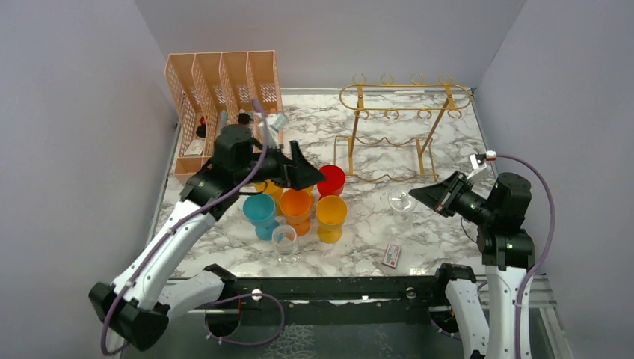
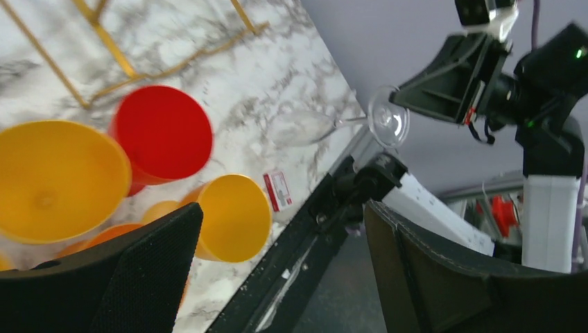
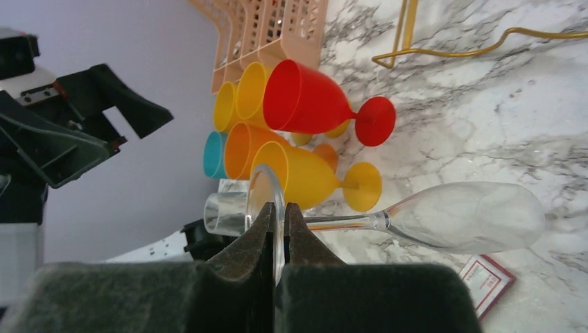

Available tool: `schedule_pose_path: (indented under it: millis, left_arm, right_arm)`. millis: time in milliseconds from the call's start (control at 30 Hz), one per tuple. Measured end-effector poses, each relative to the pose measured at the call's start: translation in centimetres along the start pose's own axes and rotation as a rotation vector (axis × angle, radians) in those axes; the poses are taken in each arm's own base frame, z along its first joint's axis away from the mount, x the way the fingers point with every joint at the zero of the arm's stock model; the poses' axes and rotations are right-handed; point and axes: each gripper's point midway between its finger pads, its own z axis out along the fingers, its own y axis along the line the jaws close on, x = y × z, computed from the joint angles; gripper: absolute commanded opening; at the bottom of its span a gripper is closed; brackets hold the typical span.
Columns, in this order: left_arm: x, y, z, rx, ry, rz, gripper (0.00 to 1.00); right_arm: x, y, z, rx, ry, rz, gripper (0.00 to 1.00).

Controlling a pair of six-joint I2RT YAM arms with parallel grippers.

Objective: Take the wine glass off the wine glass rack
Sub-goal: Place the wine glass at the center of the board.

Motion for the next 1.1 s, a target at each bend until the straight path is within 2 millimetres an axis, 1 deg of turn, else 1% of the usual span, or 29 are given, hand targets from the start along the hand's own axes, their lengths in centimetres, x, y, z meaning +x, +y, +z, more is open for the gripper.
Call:
schedule_pose_path:
  millis: [33,67,100,167,267,367,433,567,700,833,967,1100]
  left_arm:
    - [0.6,-0.7,0.8,0.021,0.033,0.004,0.90]
    - [1.5,-1.5,1.9,0.040,0.078,0.009,0.90]
    - [2.1,-2.5,3.2,0.062,0.117,0.020,0.90]
    - [3.2,-3.9,5.2,0.090,0.170,0.037,0.89]
    - [3.8,-5.2,6.8,0.118,0.191,0.059,0.89]
    - [4.0,-6.3,7.7,0.144,0.178,0.077,0.86]
    - [4.1,-7.3,8.3,0.175,0.170,0.083,0.84]
    - [4.9,-9.3,9.8,0.237,0.168,0.088,0.77]
    - [6.0,-10.3,11.4,0.267,0.180,0.072,0.67]
    - [6.4,-11.2,12.1,0.300,0.173,0.064,0.58]
    - [6.3,-12.0,12.1,0.337,0.160,0.061,0.42]
    - [6.7,-12.2,12.3,0.360,0.169,0.056,0.36]
  right_arm:
    - [0.3,0.0,0.2,-0.014,0.028,0.006,0.01]
    - [0.5,0.1,0.5,-0.031,0.057,0.007,0.01]
    - [0.5,0.2,0.7,-0.042,0.078,0.005,0.01]
    - [0.4,0.2,1.1,-0.056,0.121,-0.009,0.01]
    - [-0.3,0.6,1.5,-0.078,0.161,-0.054,0.01]
    - [-0.3,0.9,1.6,-0.108,0.185,-0.072,0.01]
    - [0.1,1.7,1.4,-0.157,0.198,-0.080,0.01]
    - [1.2,2.7,0.9,-0.247,0.237,-0.070,0.01]
    - [1.9,3.7,0.5,-0.304,0.281,-0.066,0.01]
    - [2.5,4.3,0.4,-0.344,0.330,-0.053,0.01]
    - [2.5,5.1,0.5,-0.368,0.366,-0.063,0.01]
    - [1.8,6.4,0.6,-0.395,0.380,-0.101,0.01]
